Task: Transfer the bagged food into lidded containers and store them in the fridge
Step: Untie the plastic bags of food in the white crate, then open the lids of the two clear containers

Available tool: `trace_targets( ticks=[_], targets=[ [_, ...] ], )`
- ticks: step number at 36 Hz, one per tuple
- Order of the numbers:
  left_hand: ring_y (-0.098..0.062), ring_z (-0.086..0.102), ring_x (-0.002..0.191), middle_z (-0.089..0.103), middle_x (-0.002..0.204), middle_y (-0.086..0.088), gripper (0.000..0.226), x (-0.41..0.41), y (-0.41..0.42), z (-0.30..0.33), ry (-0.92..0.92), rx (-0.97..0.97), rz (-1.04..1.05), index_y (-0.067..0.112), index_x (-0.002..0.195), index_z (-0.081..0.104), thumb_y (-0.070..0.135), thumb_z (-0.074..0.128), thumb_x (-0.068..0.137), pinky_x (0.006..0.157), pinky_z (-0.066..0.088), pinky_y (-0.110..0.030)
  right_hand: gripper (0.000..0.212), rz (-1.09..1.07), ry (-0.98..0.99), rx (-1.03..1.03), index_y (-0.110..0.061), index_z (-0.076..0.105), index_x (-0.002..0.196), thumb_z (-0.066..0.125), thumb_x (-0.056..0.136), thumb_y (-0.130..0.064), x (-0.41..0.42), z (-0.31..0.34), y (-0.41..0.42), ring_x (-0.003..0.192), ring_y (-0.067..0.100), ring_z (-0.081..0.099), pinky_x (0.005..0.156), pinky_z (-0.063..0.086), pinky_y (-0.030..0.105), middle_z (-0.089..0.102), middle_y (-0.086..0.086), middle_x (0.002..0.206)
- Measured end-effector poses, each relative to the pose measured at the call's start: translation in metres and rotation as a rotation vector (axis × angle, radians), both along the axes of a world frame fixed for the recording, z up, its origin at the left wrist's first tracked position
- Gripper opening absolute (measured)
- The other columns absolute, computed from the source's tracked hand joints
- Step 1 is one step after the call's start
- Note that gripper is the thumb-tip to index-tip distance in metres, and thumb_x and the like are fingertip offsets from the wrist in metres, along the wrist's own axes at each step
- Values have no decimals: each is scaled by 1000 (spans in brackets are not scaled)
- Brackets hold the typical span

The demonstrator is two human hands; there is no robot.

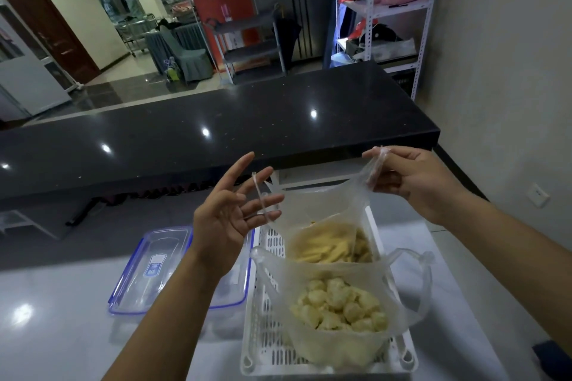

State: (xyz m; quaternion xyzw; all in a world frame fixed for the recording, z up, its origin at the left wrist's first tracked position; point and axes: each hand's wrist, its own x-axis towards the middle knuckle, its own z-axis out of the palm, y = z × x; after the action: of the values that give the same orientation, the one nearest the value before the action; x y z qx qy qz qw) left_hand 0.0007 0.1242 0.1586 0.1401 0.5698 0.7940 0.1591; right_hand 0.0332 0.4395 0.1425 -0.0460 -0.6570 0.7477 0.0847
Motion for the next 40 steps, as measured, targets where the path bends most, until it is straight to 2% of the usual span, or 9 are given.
trace_targets(
  ticks=[8, 11, 15, 20, 23, 27, 31, 34, 40],
  targets=[
    [-39, 70, 106, 64, 134, -20, 66, -6, 5, 12, 76, 43, -19, 25, 144, 53, 14, 40, 80, 80, 59, -41, 27, 124, -1, -231, -11, 68, 121, 52, 99, -15, -2, 16, -7, 93, 28, 75, 73, 61, 37, 74, 17, 109],
    [-39, 69, 110, 61, 138, -18, 68, -17, 2, 29, 139, 75, -60, 26, 146, 51, 14, 44, 79, 79, 59, -39, 42, 229, 48, -379, -16, 64, 130, 42, 95, -3, -4, 45, 3, 105, 31, 72, 78, 60, 42, 70, 19, 122],
    [-39, 71, 104, 52, 150, -3, 64, -30, 9, 41, 48, -9, -91, 32, 144, 53, 24, 52, 80, 69, 60, -35, 49, 357, -35, -455, -19, 59, 138, 47, 91, -27, -6, 66, 6, 119, 40, 63, 86, 57, 50, 62, 21, 134],
    [-43, 66, 114, 59, 140, -20, 57, -48, 8, 41, -69, 23, -102, 34, 147, 48, 34, 43, 91, 85, 59, -43, 57, 321, -160, -464, -21, 55, 141, 44, 96, -53, -15, 65, 5, 120, 48, 60, 90, 53, 59, 60, 27, 135],
    [-44, 65, 116, 52, 149, -12, 57, -52, 13, 37, -76, 0, -118, 39, 145, 50, 35, 48, 88, 77, 61, -38, 59, 264, -142, -530, -19, 55, 142, 48, 95, -54, -18, 60, 11, 121, 48, 59, 88, 54, 58, 57, 25, 139],
    [-43, 67, 113, 39, 157, -7, 63, -51, 27, 23, -148, -79, -126, 36, 148, 47, 37, 51, 86, 82, 61, -41, 60, 235, -222, -476, -20, 53, 142, 48, 94, -56, -20, 48, 11, 117, 48, 62, 86, 56, 57, 50, 25, 143],
    [-43, 67, 114, 42, 154, -6, 60, -53, 26, 20, -132, -83, -85, 35, 145, 50, 36, 55, 86, 89, 59, -47, 59, 229, -243, -482, -21, 55, 141, 51, 93, -55, -20, 41, 17, 118, 50, 60, 87, 55, 59, 50, 26, 143],
    [-38, 67, 115, 46, 152, -5, 62, -51, 28, 24, -85, -240, -60, 34, 145, 51, 40, 57, 83, 101, 53, -52, 59, 222, -291, -402, -23, 57, 139, 51, 92, -58, -18, 44, 22, 116, 50, 61, 87, 55, 60, 52, 24, 143],
    [-28, 64, 122, 66, 134, -4, 56, -43, 17, 41, -8, -617, -131, 38, 131, 63, 68, 58, 84, 112, 40, -56, 57, 147, -379, 125, -37, 62, 130, 51, 85, -71, -2, 64, 22, 107, 35, 70, 87, 56, 52, 63, 10, 132]
  ],
)
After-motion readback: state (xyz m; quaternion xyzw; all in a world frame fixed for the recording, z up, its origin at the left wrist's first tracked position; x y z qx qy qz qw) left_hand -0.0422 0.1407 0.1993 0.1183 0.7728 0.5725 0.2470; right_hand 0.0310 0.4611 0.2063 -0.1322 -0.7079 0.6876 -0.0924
